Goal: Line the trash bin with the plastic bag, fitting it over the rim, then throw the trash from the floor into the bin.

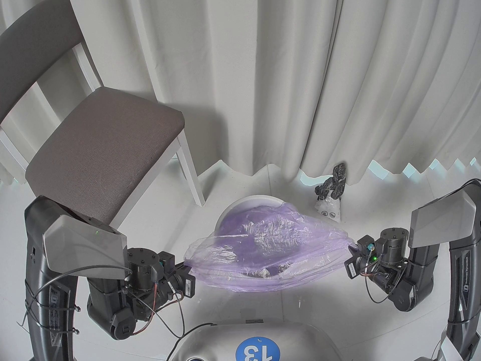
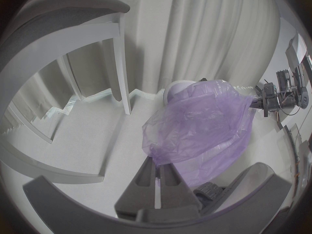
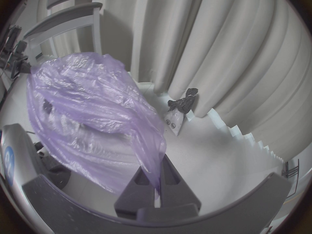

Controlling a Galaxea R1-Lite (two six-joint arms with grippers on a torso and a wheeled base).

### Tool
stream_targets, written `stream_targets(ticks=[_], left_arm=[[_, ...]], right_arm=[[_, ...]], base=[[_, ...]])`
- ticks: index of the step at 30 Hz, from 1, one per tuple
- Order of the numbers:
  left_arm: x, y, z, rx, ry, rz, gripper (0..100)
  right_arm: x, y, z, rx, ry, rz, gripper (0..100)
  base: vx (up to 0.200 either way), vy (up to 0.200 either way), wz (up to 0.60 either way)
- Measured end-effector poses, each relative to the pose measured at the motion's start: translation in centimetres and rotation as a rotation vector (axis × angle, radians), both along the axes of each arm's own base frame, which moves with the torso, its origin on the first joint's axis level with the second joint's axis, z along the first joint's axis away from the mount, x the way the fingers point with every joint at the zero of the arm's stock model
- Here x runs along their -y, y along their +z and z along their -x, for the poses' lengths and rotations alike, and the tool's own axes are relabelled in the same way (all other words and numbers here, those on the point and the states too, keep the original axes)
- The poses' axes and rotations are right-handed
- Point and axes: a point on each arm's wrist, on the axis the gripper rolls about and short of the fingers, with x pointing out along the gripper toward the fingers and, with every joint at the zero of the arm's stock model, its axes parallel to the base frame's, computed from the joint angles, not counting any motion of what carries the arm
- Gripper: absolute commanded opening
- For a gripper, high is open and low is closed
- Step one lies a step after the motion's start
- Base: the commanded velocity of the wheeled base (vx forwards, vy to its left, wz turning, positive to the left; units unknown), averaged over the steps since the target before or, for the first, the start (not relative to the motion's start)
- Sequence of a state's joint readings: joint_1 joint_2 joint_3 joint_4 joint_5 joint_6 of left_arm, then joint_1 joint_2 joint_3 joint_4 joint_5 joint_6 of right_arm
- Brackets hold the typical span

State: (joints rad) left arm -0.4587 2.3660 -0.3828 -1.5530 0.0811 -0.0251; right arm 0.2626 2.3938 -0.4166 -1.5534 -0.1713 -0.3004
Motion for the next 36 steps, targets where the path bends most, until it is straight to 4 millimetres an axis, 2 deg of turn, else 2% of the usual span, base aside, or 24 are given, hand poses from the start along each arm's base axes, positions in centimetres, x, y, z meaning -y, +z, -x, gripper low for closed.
stream_targets(ticks=[7,15,21,29,33,36], left_arm=[[0.6,-0.3,-1.6,0.034,0.073,0.048,0],[0.9,-0.2,-2.1,0.051,0.082,0.064,0],[0.4,0.1,-1.6,0.037,0.071,0.060,0],[-0.8,2.5,1.3,0.008,-0.049,0.071,0],[-0.5,3.7,2.2,0.028,-0.080,0.081,0],[-0.3,4.2,2.4,0.039,-0.091,0.089,0]], right_arm=[[0.6,0.1,-2.2,0.064,-0.063,-0.044,0],[0.1,0.7,-2.7,0.095,-0.071,-0.094,0],[-0.9,1.2,-1.4,0.076,-0.036,-0.104,0],[-3.4,1.3,1.6,0.012,0.057,-0.112,0],[-3.8,1.5,2.0,0.007,0.070,-0.122,0],[-3.4,1.7,1.5,0.020,0.052,-0.131,0]], base=[[0.000,0.000,0.00],[0.000,0.000,0.00],[0.000,0.000,0.00],[0.000,0.000,0.00],[0.000,0.000,0.00],[0.000,0.000,0.00]])
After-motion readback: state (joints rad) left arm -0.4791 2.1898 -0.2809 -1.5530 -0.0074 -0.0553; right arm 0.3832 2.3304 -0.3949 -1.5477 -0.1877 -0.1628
